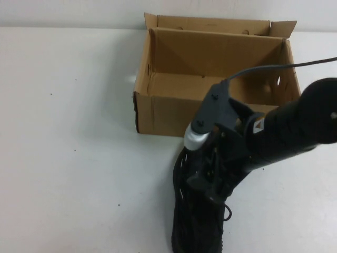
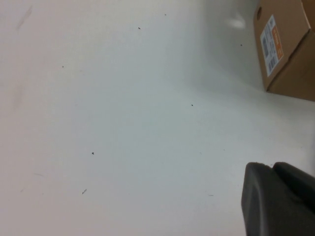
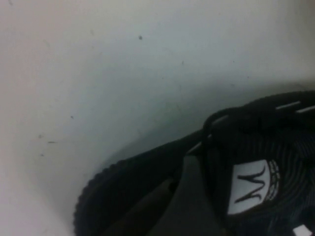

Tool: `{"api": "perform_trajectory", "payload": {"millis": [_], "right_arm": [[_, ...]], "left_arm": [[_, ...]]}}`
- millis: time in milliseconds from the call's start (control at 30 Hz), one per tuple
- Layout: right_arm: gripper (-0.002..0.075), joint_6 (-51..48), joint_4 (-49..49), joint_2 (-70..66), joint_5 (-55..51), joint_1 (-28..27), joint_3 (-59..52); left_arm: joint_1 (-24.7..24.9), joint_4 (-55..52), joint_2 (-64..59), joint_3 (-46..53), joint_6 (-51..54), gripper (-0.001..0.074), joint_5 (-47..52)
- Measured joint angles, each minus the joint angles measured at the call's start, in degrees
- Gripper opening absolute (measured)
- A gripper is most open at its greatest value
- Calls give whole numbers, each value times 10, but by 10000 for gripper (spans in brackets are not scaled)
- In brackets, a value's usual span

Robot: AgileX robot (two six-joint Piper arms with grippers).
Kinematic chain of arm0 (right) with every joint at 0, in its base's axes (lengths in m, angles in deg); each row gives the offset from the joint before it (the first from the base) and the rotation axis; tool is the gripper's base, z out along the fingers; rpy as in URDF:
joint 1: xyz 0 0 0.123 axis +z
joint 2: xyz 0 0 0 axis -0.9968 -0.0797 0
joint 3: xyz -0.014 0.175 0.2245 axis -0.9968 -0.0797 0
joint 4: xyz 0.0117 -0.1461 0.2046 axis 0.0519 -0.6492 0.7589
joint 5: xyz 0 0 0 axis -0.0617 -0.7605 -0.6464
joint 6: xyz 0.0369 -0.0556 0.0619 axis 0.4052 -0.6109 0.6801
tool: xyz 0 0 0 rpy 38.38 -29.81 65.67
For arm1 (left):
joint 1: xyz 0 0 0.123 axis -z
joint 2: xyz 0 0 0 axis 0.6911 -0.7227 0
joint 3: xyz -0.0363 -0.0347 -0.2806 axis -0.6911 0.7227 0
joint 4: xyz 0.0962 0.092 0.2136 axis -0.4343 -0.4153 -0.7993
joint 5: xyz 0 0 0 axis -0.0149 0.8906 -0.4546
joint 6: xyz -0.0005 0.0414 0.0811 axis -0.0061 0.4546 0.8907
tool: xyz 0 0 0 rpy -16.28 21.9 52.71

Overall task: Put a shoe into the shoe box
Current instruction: Pick up the shoe from the table

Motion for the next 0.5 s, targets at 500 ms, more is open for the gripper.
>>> {"api": "perform_trajectory", "payload": {"millis": [500], "right_arm": [[266, 0, -105, -119, 15, 2, 19]], "left_arm": [[0, -5, 0, 0, 0, -2, 2]]}}
